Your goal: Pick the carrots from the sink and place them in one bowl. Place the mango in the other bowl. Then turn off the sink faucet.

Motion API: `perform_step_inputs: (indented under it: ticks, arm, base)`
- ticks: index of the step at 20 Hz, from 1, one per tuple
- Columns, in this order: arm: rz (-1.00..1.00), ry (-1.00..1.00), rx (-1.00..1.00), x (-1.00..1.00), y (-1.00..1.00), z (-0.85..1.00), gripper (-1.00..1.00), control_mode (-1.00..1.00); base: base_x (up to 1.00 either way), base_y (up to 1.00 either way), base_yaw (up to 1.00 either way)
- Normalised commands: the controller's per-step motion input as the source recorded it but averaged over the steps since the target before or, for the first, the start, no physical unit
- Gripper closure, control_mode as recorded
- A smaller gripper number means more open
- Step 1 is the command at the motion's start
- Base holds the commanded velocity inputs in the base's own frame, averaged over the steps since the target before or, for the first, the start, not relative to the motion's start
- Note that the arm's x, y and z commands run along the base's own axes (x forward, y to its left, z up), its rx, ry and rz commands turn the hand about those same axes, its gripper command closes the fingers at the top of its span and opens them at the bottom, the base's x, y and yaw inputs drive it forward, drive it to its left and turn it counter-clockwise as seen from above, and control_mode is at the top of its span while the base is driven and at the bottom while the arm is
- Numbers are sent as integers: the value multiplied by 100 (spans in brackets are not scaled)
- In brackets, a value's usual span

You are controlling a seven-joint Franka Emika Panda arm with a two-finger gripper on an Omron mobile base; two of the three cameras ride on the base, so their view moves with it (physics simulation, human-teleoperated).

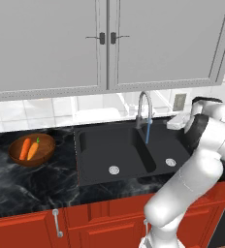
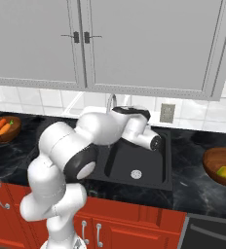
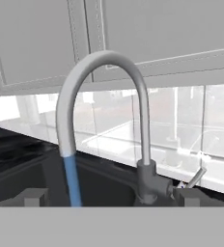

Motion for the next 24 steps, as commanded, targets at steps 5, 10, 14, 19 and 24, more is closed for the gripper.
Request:
perform_step_inputs:
  ticks: [5,10,14,19,24]
  arm:
    - [0,0,6,30,0,-10,-100,-100]
    - [0,0,6,32,0,-14,-100,-100]
    - [0,0,6,36,-3,-20,-100,-100]
    - [0,0,6,39,-14,-17,-100,-100]
    - [0,0,6,48,-10,-13,-100,-100]
  base:
    - [0,0,0]
    - [0,0,0]
    - [0,0,0]
    - [0,0,0]
    - [0,0,0]
